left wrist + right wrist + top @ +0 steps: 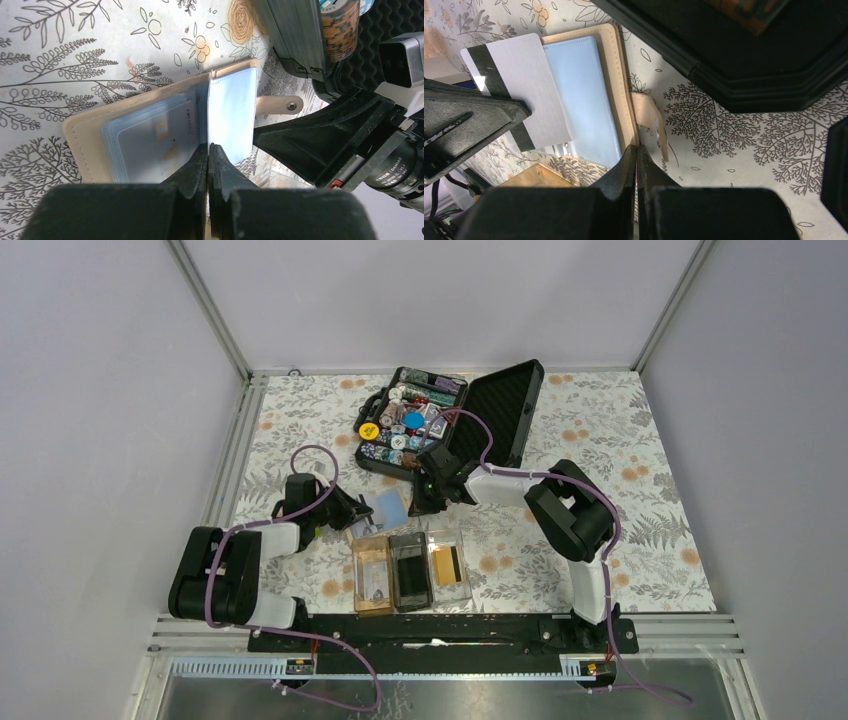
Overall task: Put the credit cards into the card holder
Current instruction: Insert the credit card into the card holder.
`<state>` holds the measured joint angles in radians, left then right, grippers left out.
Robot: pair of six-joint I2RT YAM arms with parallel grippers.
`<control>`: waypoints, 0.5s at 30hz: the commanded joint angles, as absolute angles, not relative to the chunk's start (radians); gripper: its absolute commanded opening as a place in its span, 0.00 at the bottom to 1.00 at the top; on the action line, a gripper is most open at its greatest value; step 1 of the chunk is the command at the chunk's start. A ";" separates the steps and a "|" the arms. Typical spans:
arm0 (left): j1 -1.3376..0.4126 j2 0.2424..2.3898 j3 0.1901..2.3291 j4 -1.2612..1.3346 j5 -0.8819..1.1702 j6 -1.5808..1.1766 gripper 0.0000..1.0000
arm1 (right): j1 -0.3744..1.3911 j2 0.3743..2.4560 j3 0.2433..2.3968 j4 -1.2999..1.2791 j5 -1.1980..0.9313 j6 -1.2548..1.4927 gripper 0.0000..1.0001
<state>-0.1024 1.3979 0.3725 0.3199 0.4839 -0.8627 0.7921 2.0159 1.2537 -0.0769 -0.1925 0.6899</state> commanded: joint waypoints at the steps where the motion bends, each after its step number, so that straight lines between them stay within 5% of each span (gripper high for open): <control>1: -0.100 1.415 0.362 0.385 0.513 -0.861 0.00 | 0.802 2.027 1.276 -0.089 -0.158 0.702 0.00; 15: -0.099 1.370 0.353 0.292 0.486 -0.868 0.00 | 0.802 2.022 1.276 -0.095 -0.141 0.709 0.00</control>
